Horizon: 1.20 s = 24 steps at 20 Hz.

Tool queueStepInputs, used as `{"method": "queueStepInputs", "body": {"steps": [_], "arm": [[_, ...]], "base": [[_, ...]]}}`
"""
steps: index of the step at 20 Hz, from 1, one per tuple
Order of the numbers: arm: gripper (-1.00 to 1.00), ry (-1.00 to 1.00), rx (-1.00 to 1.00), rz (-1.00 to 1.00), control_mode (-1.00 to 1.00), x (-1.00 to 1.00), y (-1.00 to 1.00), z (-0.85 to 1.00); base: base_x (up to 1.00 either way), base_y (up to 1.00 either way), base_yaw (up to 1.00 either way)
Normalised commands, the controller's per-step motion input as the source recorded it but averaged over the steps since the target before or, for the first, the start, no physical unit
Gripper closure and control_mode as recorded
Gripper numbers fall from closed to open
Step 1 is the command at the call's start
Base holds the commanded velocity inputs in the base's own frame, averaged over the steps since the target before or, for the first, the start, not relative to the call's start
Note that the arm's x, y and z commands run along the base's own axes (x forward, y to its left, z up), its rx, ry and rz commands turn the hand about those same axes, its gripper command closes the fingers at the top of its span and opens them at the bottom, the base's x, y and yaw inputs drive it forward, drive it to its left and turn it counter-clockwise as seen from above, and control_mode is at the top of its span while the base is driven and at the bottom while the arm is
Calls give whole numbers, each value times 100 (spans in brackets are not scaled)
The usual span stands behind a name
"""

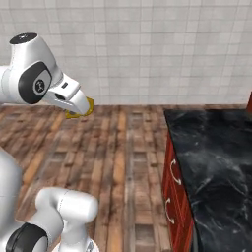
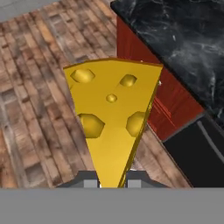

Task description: Take the cheese, steak, and cucumber from the fridge and place them on the plate on the dining counter to create an appetizer plate.

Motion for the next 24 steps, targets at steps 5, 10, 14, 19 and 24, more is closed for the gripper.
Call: {"method": "queueStepInputs", "body": {"steps": [5, 10, 14, 19, 24], "arm": [[100, 0, 0, 0, 100, 0, 0, 0], [100, 0, 0, 0, 100, 0, 0, 0], [100, 0, 0, 0, 100, 0, 0, 0], [100, 0, 0, 0, 100, 0, 0, 0], [100, 0, 0, 0, 100, 0, 0, 0]], "base": [[100, 50, -26], [100, 41, -30], [100, 37, -33], [100, 39, -35], [100, 44, -38]]}}
